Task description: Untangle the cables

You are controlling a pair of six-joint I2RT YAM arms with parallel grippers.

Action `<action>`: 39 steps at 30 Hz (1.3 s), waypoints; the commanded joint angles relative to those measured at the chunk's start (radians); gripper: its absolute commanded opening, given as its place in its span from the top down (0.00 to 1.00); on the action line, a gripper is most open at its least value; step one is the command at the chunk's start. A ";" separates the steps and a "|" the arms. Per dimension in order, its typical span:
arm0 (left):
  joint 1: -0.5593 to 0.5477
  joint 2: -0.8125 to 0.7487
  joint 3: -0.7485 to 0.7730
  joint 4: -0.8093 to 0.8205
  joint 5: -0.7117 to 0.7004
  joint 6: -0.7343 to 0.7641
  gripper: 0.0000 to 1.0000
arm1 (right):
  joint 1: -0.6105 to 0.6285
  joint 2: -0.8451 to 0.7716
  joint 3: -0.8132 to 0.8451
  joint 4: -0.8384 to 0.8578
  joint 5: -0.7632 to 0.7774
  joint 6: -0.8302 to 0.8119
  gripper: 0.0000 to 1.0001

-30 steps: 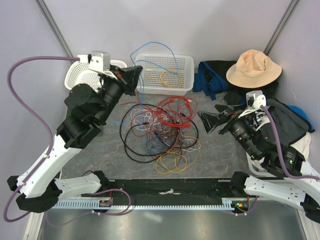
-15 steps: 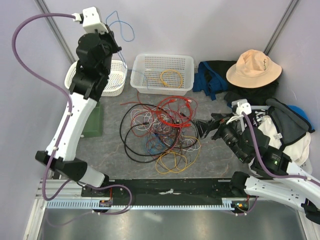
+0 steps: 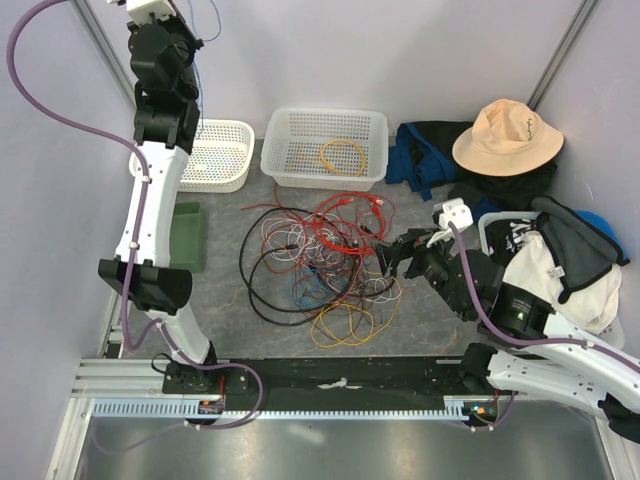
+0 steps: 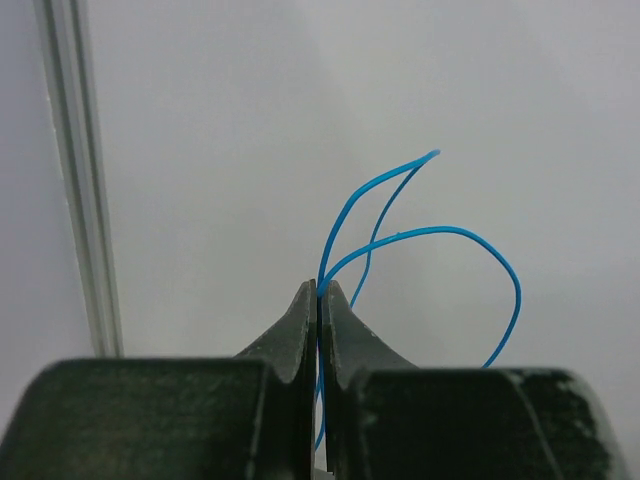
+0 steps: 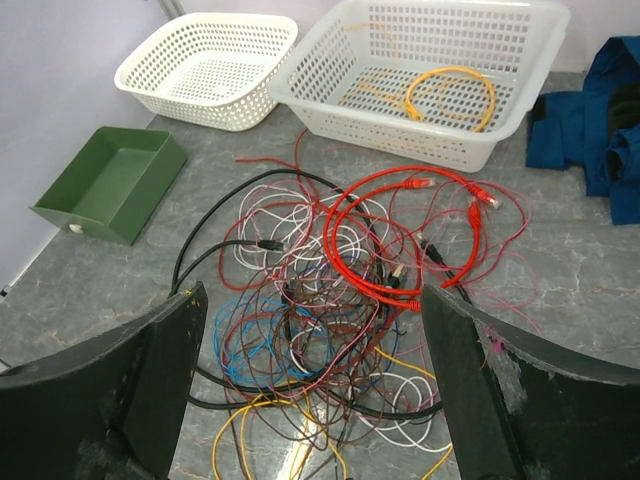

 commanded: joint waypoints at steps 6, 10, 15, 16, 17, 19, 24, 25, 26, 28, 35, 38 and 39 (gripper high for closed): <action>0.059 0.150 -0.083 0.209 -0.053 0.072 0.98 | 0.001 0.011 -0.073 0.104 -0.076 0.078 0.05; 0.059 0.202 -0.179 0.290 -0.109 0.033 0.98 | 0.000 0.039 -0.127 0.133 -0.075 0.095 0.04; 0.063 0.291 -0.187 0.278 -0.219 -0.027 0.98 | 0.001 0.071 -0.160 0.146 -0.072 0.109 0.04; 0.072 0.305 -0.192 0.242 -0.227 -0.048 0.98 | 0.001 0.076 -0.167 0.147 -0.071 0.110 0.04; 0.080 0.310 -0.194 0.221 -0.228 -0.106 0.98 | 0.001 0.076 -0.170 0.146 -0.068 0.112 0.04; 0.103 0.310 -0.216 0.183 -0.225 -0.192 0.98 | 0.001 0.077 -0.177 0.149 -0.060 0.112 0.04; 0.143 0.307 -0.272 0.131 -0.219 -0.251 0.98 | 0.001 0.082 -0.184 0.153 -0.049 0.109 0.04; 0.152 0.313 -0.263 0.116 -0.218 -0.286 0.98 | 0.000 0.083 -0.182 0.156 -0.051 0.109 0.04; 0.164 0.316 -0.258 0.077 -0.212 -0.312 0.97 | 0.001 0.083 -0.182 0.155 -0.056 0.113 0.04; 0.215 0.331 -0.246 0.010 -0.156 -0.367 0.54 | 0.000 0.080 -0.185 0.156 -0.060 0.121 0.04; 0.240 0.259 -0.313 -0.030 -0.038 -0.412 0.00 | 0.000 0.071 -0.193 0.158 -0.052 0.133 0.04; 0.223 0.174 -0.387 -0.009 -0.011 -0.427 0.00 | 0.000 0.085 -0.196 0.173 -0.059 0.138 0.04; 0.206 0.151 -0.405 -0.007 0.006 -0.433 0.00 | 0.000 0.094 -0.199 0.178 -0.060 0.139 0.04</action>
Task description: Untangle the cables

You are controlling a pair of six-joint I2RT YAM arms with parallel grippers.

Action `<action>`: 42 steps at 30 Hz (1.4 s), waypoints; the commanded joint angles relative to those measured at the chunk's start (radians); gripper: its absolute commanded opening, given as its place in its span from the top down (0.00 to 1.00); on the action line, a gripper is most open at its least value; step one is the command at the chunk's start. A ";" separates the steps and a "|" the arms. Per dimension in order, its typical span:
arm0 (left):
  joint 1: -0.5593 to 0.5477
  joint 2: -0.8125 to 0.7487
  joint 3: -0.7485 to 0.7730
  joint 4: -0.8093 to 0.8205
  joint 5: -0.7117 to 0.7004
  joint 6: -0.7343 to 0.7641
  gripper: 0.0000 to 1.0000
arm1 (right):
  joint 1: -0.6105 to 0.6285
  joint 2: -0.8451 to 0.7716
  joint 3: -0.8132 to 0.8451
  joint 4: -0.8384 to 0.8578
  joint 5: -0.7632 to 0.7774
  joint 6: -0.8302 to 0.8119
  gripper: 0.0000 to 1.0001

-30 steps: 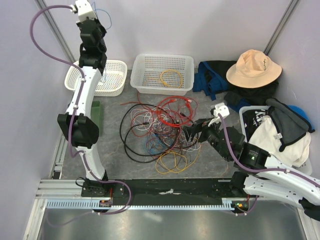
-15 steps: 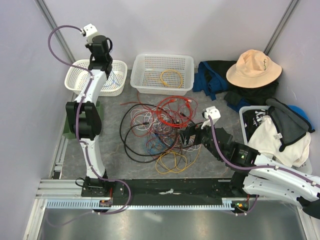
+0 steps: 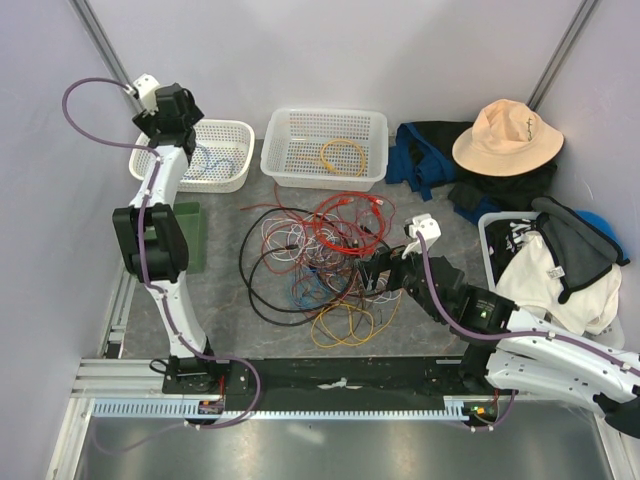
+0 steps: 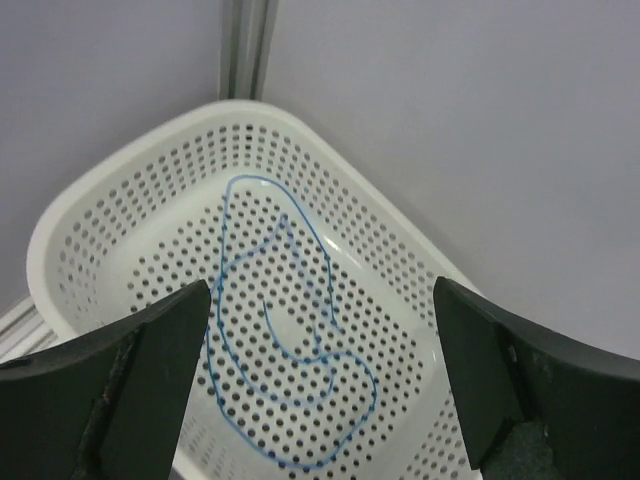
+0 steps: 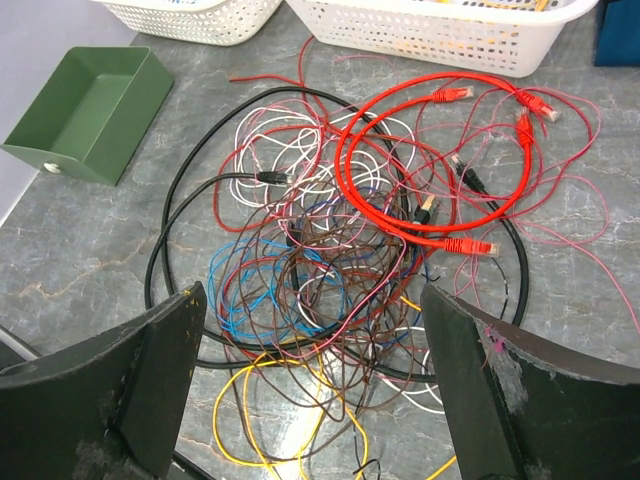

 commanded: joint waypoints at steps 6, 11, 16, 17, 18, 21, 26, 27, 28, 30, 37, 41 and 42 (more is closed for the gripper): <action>-0.253 -0.396 -0.300 0.036 0.123 -0.108 0.00 | 0.000 0.081 -0.043 0.103 0.020 0.015 0.04; -0.505 -0.551 -0.523 0.050 0.108 -0.104 0.00 | 0.001 0.172 -0.073 0.146 -0.013 0.041 0.05; -0.663 -0.748 -0.839 0.021 0.186 -0.295 0.00 | 0.000 0.209 -0.084 0.157 -0.058 0.101 0.08; -0.680 -0.770 -0.881 0.016 0.189 -0.305 0.00 | 0.000 0.200 -0.087 0.152 -0.058 0.108 0.08; -0.712 -0.798 -0.923 0.009 0.178 -0.311 0.00 | 0.001 0.175 -0.090 0.152 -0.056 0.107 0.08; -0.746 -0.884 -1.049 -0.059 0.164 -0.320 0.00 | 0.000 0.135 -0.110 0.148 -0.035 0.095 0.09; -0.757 -1.041 -1.222 -0.109 0.229 -0.387 0.00 | 0.000 0.187 -0.104 0.161 -0.136 0.070 0.13; -0.760 -1.065 -1.244 -0.108 0.259 -0.392 0.00 | 0.001 0.218 -0.099 0.160 -0.156 0.088 0.14; -0.760 -1.082 -1.279 -0.111 0.264 -0.401 0.00 | 0.001 0.230 -0.096 0.161 -0.162 0.095 0.14; -0.763 -1.122 -1.323 -0.117 0.266 -0.415 0.00 | 0.001 0.252 -0.098 0.162 -0.168 0.110 0.14; -0.775 -1.079 -1.426 -0.077 0.345 -0.446 0.09 | 0.003 0.238 -0.102 0.160 -0.147 0.118 0.14; -0.778 -1.028 -1.485 0.004 0.353 -0.452 0.14 | 0.001 0.223 -0.095 0.145 -0.142 0.121 0.14; -0.778 -1.019 -1.498 0.018 0.352 -0.452 0.15 | 0.001 0.218 -0.092 0.140 -0.142 0.121 0.14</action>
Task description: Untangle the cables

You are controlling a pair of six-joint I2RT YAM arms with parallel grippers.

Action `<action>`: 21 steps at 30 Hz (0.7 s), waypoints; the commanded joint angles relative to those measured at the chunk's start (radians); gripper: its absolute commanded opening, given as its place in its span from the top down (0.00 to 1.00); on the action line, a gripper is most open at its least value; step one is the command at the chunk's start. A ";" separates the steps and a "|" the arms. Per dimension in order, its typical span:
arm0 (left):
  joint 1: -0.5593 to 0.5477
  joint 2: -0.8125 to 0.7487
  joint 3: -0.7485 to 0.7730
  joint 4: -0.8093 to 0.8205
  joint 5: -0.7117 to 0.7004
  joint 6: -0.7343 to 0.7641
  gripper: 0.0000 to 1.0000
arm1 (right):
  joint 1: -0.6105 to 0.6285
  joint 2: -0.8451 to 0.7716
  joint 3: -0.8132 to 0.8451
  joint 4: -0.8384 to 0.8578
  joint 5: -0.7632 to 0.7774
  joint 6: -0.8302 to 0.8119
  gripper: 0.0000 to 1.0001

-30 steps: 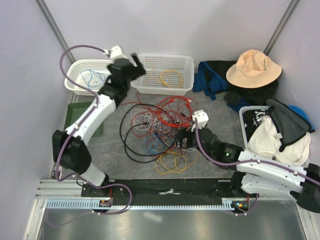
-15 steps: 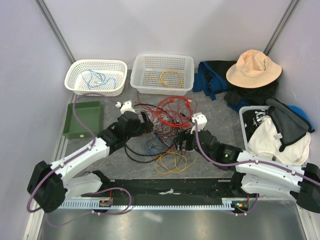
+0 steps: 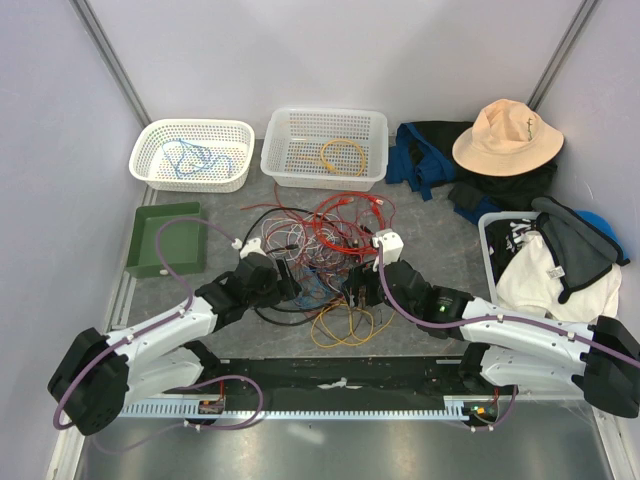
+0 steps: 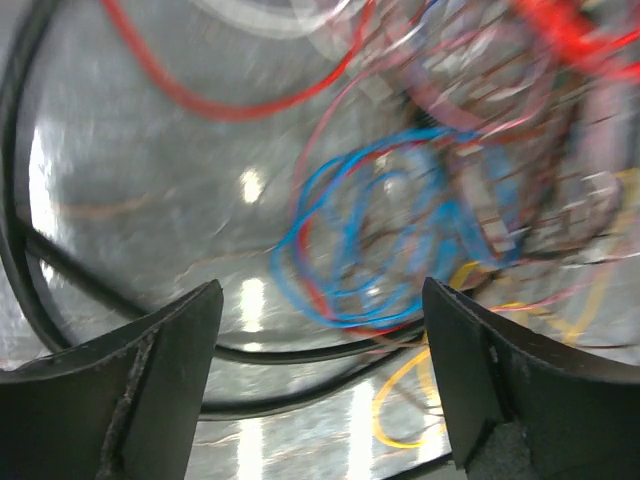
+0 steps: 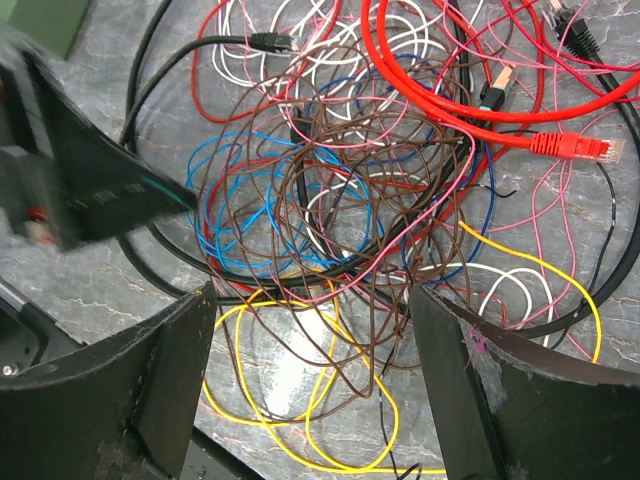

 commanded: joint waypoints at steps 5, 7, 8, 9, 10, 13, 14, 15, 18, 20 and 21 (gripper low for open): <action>-0.004 0.086 -0.050 0.173 0.006 -0.027 0.33 | 0.001 -0.084 0.014 -0.029 0.030 0.019 0.14; -0.004 0.105 -0.042 0.196 0.010 -0.016 0.50 | 0.001 -0.098 0.008 -0.040 0.036 0.022 0.15; -0.004 0.117 -0.039 0.201 0.015 -0.011 0.55 | 0.001 -0.110 0.007 -0.045 0.039 0.023 0.14; -0.004 0.120 -0.032 0.202 0.020 -0.001 0.60 | 0.001 -0.118 0.001 -0.046 0.042 0.026 0.15; -0.004 0.120 -0.029 0.201 0.023 0.007 0.71 | 0.001 -0.121 -0.003 -0.051 0.045 0.028 0.15; -0.004 0.096 -0.018 0.233 0.032 0.032 0.95 | 0.005 -0.140 -0.016 -0.060 0.050 0.038 0.15; -0.004 0.082 -0.015 0.216 0.029 0.039 0.98 | 0.002 -0.150 -0.019 -0.063 0.050 0.040 0.15; -0.004 0.042 0.002 0.212 0.026 0.048 0.98 | 0.001 -0.156 -0.019 -0.068 0.051 0.042 0.15; -0.004 -0.085 0.063 0.086 0.021 0.099 0.98 | 0.003 -0.184 -0.015 -0.085 0.059 0.043 0.16; -0.004 -0.165 0.132 0.026 0.015 0.136 0.98 | 0.002 -0.209 -0.009 -0.095 0.058 0.037 0.16; -0.004 -0.236 0.158 -0.020 0.007 0.177 0.98 | 0.001 -0.216 -0.006 -0.092 0.059 0.037 0.16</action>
